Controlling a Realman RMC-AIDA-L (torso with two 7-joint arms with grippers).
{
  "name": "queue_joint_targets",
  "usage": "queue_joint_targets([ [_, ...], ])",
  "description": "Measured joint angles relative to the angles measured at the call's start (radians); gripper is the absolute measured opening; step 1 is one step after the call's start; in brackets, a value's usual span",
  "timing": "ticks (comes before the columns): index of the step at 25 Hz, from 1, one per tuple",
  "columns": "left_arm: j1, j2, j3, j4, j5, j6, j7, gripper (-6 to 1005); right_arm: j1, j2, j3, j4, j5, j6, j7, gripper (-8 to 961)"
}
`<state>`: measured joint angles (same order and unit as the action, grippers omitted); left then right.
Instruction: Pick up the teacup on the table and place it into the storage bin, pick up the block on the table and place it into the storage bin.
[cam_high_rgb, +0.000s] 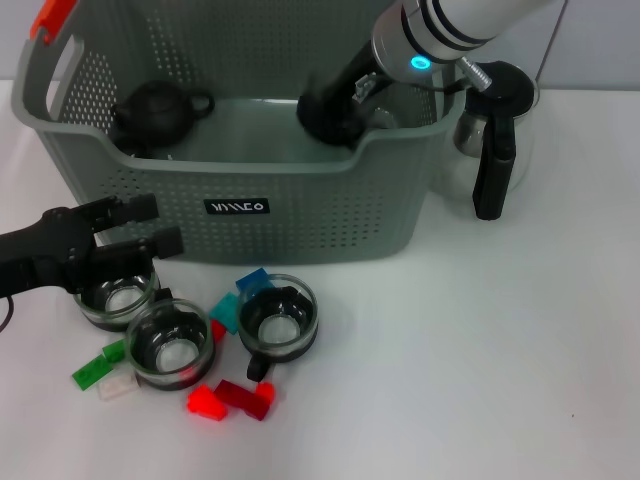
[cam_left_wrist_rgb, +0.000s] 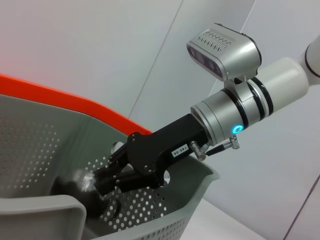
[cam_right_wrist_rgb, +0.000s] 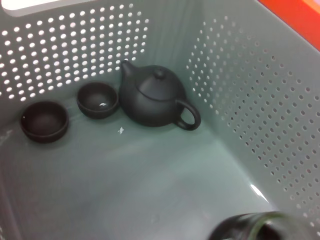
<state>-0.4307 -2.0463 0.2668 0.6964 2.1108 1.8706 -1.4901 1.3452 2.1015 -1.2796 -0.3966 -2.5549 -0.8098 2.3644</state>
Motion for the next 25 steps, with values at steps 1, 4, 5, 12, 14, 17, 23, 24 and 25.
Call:
queue_joint_targets([
  [1,0.000,0.000,0.000,0.000,0.000,0.000,0.000,827,0.000,0.000,0.000,0.000,0.000,0.001,0.000,153],
  [4,0.000,0.000,0.000,0.000,0.000,0.001,-0.001,827,-0.002,0.000,0.000,-0.011,0.003,0.003,0.000,157],
  [5,0.000,0.000,0.000,0.000,0.000,0.001,-0.001,827,-0.004,0.000,0.001,-0.021,0.004,0.002,0.000,194],
  [12,0.000,0.001,0.000,0.002,-0.002,0.005,-0.006,826,-0.018,-0.006,0.025,-0.175,0.005,-0.092,0.012,436],
  [14,-0.001,0.002,0.000,0.003,-0.007,0.006,-0.007,826,-0.026,-0.011,0.038,-0.239,0.003,-0.133,0.020,489],
  [17,0.000,0.004,0.000,0.004,-0.012,0.006,-0.008,826,-0.036,-0.016,0.065,-0.301,0.003,-0.186,0.023,513],
  [23,0.007,0.005,0.000,0.006,-0.037,0.018,-0.007,826,-0.061,-0.020,0.088,-0.381,0.002,-0.263,0.024,508],
  [24,0.007,0.006,0.000,0.006,-0.038,0.019,-0.008,826,-0.068,-0.020,0.090,-0.400,0.003,-0.273,0.024,508],
  [25,0.007,0.007,0.000,0.006,-0.038,0.019,-0.008,826,-0.075,-0.019,0.090,-0.420,0.004,-0.283,0.026,508],
])
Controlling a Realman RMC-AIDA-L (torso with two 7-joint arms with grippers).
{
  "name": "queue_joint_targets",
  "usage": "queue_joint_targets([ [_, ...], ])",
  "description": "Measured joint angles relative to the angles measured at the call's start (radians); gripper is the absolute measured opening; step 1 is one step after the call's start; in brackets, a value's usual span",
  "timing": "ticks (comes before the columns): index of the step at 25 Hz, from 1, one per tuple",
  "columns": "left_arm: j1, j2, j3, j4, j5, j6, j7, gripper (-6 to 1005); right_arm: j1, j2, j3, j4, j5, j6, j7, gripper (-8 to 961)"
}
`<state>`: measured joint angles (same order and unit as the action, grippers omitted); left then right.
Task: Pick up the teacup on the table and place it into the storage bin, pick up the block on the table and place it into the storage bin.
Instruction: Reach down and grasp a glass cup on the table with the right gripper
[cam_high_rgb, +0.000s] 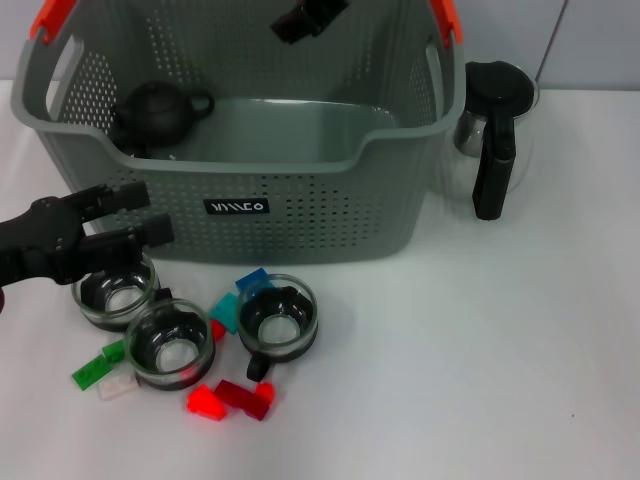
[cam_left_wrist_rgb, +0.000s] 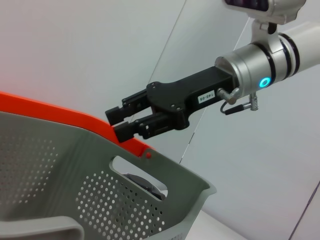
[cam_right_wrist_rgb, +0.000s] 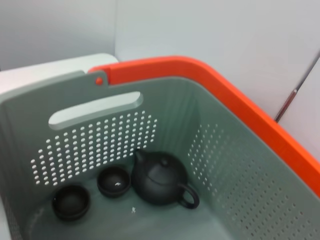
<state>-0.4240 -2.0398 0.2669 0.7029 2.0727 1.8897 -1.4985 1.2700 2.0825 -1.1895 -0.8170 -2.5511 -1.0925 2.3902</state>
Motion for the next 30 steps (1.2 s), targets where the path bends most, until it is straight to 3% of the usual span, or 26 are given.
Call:
queue_joint_targets([
  [11,0.011,0.005,0.003,0.025,0.016,0.049,-0.007,825,-0.035,0.001,0.039,-0.203,0.005,-0.237,0.013,507],
  [19,0.018,0.003,0.007,0.039,0.023,0.059,-0.015,824,-0.051,0.005,0.041,-0.294,0.016,-0.313,0.027,508],
  [30,0.017,0.003,0.002,0.038,0.023,0.060,-0.016,824,-0.063,0.002,0.049,-0.432,0.152,-0.513,0.029,507],
])
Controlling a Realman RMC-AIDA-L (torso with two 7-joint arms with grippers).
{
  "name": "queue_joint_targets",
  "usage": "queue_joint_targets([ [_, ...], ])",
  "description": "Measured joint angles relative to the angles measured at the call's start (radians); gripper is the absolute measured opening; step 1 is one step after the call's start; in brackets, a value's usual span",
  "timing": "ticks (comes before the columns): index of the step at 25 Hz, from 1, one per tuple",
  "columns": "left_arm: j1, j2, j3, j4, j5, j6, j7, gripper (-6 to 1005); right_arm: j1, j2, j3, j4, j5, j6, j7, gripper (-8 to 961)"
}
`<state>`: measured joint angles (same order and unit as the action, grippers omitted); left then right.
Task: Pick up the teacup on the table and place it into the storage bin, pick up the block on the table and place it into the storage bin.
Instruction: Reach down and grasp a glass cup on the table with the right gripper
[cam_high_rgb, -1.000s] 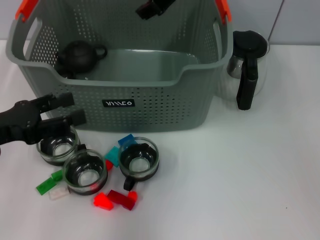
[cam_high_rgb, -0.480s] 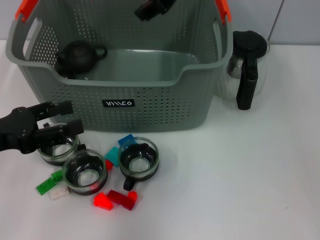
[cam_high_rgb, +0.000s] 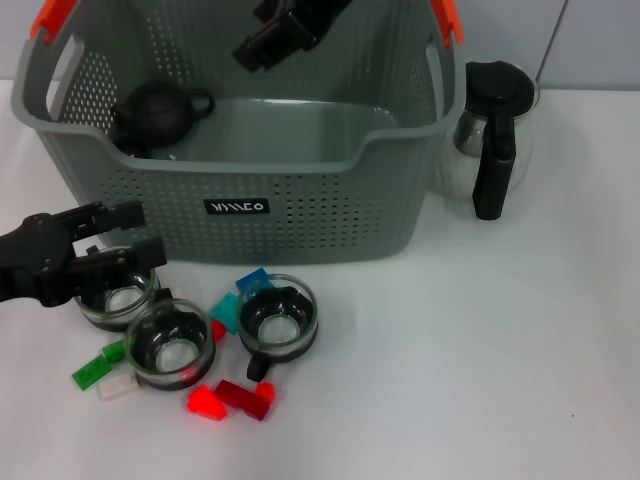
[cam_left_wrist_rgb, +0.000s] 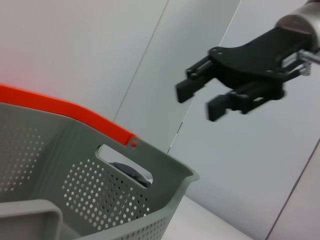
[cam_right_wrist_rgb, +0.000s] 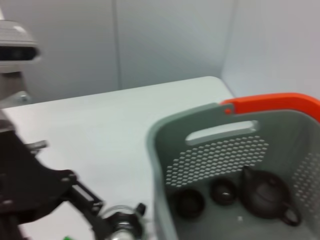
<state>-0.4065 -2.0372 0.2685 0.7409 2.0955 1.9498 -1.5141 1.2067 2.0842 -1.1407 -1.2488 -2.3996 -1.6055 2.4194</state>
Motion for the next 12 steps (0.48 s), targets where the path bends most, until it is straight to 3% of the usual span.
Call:
queue_joint_targets([
  [12,0.000,0.000,0.000,0.000,0.000,-0.007,0.000,823,-0.012,-0.009,0.002,-0.038,0.068,-0.169,-0.006,507],
])
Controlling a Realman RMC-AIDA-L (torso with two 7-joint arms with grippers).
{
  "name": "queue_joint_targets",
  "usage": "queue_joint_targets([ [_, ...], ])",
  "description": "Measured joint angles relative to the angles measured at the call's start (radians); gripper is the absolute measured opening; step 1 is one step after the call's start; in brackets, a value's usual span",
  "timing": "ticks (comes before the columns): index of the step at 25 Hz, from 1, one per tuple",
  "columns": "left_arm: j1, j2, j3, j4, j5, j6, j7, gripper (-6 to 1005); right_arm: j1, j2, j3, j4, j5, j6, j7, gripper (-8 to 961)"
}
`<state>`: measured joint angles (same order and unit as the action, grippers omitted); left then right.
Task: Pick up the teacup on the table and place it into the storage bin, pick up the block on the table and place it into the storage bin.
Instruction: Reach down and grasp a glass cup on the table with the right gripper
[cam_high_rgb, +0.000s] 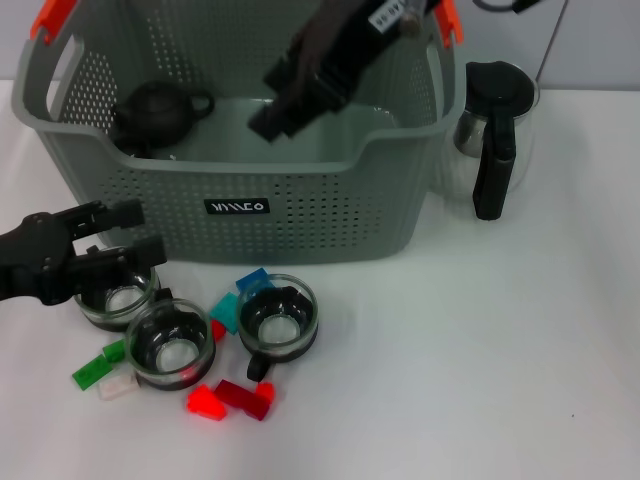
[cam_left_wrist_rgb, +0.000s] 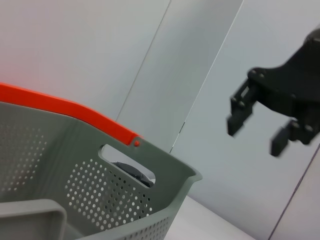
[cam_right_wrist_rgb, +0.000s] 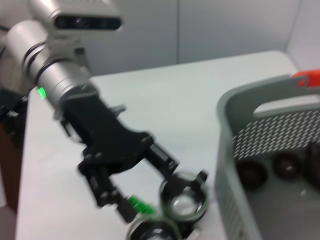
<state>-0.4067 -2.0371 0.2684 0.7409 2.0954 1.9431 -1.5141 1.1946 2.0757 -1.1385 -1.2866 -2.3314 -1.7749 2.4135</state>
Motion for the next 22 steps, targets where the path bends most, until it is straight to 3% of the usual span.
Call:
queue_joint_targets([
  [6,-0.001,0.001,0.000,0.000,0.000,-0.001,0.000,823,0.003,0.001,-0.002,-0.005,0.007,-0.105,0.007,506],
  [14,-0.001,0.002,0.000,0.000,-0.001,0.000,-0.001,822,-0.008,0.013,-0.018,0.008,0.004,-0.126,-0.004,506],
  [22,-0.001,0.001,0.000,-0.001,-0.002,-0.001,-0.001,822,-0.043,0.024,-0.195,0.083,0.020,-0.070,-0.064,505],
])
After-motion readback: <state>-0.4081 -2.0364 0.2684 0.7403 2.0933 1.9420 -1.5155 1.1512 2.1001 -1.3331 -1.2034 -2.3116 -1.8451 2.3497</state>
